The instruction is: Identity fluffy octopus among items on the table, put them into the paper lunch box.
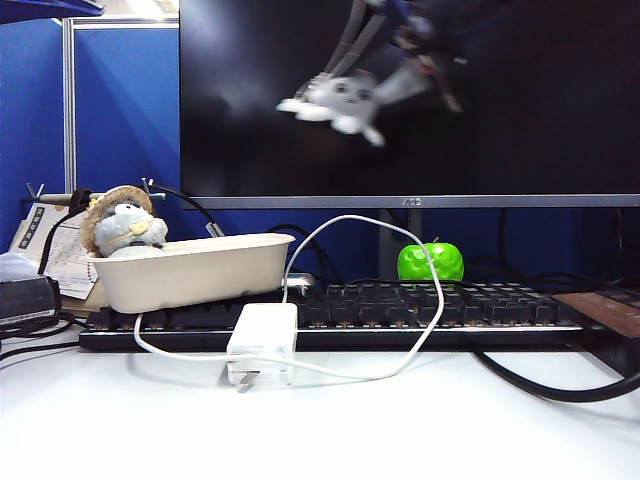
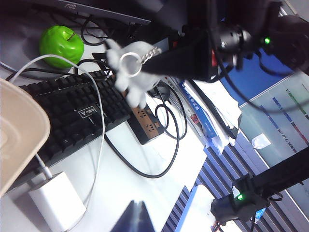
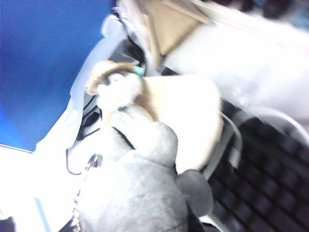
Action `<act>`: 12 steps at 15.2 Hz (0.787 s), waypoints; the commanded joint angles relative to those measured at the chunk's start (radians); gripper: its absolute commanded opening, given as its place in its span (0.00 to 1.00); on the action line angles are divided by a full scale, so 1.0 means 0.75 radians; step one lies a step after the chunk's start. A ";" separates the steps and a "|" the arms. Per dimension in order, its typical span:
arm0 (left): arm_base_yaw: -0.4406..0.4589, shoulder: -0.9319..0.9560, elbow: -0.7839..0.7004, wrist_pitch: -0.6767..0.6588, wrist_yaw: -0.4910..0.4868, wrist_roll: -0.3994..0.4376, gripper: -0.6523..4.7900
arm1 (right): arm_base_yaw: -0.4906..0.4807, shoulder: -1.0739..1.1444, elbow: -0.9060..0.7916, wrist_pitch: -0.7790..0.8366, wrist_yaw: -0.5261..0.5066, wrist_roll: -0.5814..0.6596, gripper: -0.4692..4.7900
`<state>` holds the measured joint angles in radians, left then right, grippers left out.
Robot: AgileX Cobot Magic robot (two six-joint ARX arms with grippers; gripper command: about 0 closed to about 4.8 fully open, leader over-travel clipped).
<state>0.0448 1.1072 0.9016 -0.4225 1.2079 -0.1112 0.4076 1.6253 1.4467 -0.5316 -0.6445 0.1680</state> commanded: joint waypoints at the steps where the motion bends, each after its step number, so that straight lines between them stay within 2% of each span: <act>1: 0.001 -0.004 0.007 0.017 -0.029 0.009 0.11 | 0.073 -0.005 0.006 0.106 0.205 -0.015 0.51; 3: 0.001 -0.004 0.007 0.017 -0.096 0.009 0.11 | 0.073 0.005 0.006 0.127 0.208 -0.015 0.51; 6: 0.000 -0.004 0.007 0.016 -0.289 0.009 0.11 | 0.078 0.073 0.006 0.140 0.230 -0.015 0.51; 9: -0.006 -0.004 0.007 0.017 -0.344 0.011 0.11 | 0.102 0.131 0.006 0.203 0.226 -0.014 0.51; 11: -0.068 -0.004 0.007 0.016 -0.446 0.056 0.11 | 0.153 0.162 0.006 0.305 0.228 -0.014 0.51; 12: -0.106 -0.004 0.007 0.017 -0.456 0.080 0.11 | 0.169 0.162 0.006 0.333 0.230 -0.014 0.51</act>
<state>-0.0158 1.1072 0.9016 -0.4229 0.8764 -0.0776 0.5220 1.7500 1.4471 -0.3321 -0.4694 0.1608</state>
